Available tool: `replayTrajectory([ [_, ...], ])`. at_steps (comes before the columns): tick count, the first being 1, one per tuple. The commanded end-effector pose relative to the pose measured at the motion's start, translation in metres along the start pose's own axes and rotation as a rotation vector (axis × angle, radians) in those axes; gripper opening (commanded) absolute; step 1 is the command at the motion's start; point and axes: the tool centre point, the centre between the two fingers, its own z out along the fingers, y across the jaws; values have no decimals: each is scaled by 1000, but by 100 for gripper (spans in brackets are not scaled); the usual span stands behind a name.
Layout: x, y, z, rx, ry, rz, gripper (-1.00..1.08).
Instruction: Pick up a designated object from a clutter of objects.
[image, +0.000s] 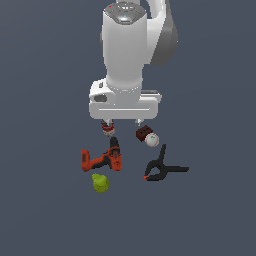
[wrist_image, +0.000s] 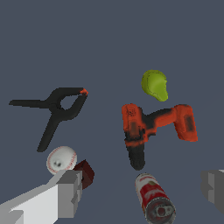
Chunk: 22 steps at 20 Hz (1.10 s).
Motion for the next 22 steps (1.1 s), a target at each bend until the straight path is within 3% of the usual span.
replayTrajectory([
  [1,-1,6,25,-20,-13,-11,108],
  [12,-27,34,160,-108,-88,-110,108],
  [22,-50,41,216,-130,-122,-169,108],
])
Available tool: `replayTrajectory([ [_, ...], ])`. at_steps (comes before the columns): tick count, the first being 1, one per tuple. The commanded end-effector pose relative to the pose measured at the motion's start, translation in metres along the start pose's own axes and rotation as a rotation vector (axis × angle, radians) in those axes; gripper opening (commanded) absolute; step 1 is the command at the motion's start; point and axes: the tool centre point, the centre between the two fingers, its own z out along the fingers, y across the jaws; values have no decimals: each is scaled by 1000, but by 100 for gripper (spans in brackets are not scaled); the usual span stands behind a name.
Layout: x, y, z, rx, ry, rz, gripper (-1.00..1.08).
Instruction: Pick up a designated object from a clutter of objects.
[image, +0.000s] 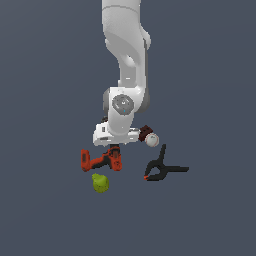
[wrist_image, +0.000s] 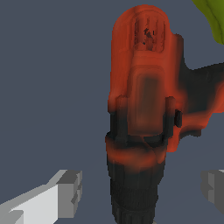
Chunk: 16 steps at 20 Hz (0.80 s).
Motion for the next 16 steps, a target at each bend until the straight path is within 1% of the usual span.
replayTrajectory([
  [1,-2,-1,7,-3,-2,-8,108],
  [7,-2,-1,9,-2,-3,-7,108],
  [16,-4,-1,36,-2,-3,-10,108],
])
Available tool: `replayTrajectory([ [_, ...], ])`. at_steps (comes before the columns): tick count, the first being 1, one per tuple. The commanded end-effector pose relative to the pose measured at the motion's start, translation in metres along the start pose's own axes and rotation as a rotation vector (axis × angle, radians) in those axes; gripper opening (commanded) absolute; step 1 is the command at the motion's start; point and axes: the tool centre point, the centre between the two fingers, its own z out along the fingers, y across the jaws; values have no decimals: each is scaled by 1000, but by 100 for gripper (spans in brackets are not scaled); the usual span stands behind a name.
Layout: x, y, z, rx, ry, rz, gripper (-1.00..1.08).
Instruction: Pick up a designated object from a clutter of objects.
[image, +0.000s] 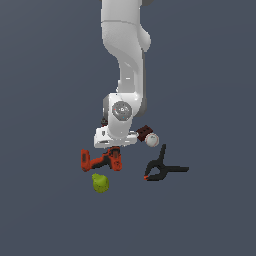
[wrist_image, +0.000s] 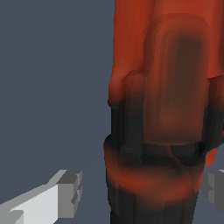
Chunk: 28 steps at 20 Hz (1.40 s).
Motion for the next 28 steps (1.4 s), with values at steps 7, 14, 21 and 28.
replayTrajectory([
  [7,0,0,5,0,1,-1,-100],
  [14,0,1,4,-1,1,3,-100],
  [21,-2,-3,-12,-1,1,2,-100],
  [28,-6,-13,-54,-1,1,2,-100],
])
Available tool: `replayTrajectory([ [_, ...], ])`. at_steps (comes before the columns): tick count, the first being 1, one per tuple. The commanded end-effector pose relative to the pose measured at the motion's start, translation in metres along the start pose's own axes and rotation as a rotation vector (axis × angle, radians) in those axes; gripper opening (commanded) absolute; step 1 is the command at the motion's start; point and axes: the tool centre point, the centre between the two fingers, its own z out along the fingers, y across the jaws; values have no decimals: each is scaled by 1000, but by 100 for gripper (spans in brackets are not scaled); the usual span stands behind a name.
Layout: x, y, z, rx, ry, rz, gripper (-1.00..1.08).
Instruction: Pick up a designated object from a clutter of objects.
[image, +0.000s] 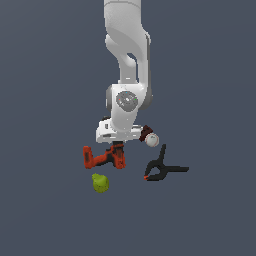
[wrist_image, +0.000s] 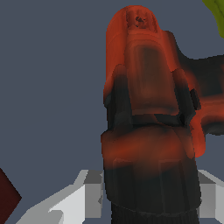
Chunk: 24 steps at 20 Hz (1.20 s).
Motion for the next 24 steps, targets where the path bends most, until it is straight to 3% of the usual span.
replayTrajectory([
  [1,0,-5,-21,-1,5,-1,-100],
  [24,-19,-65,-257,1,5,-4,-100],
])
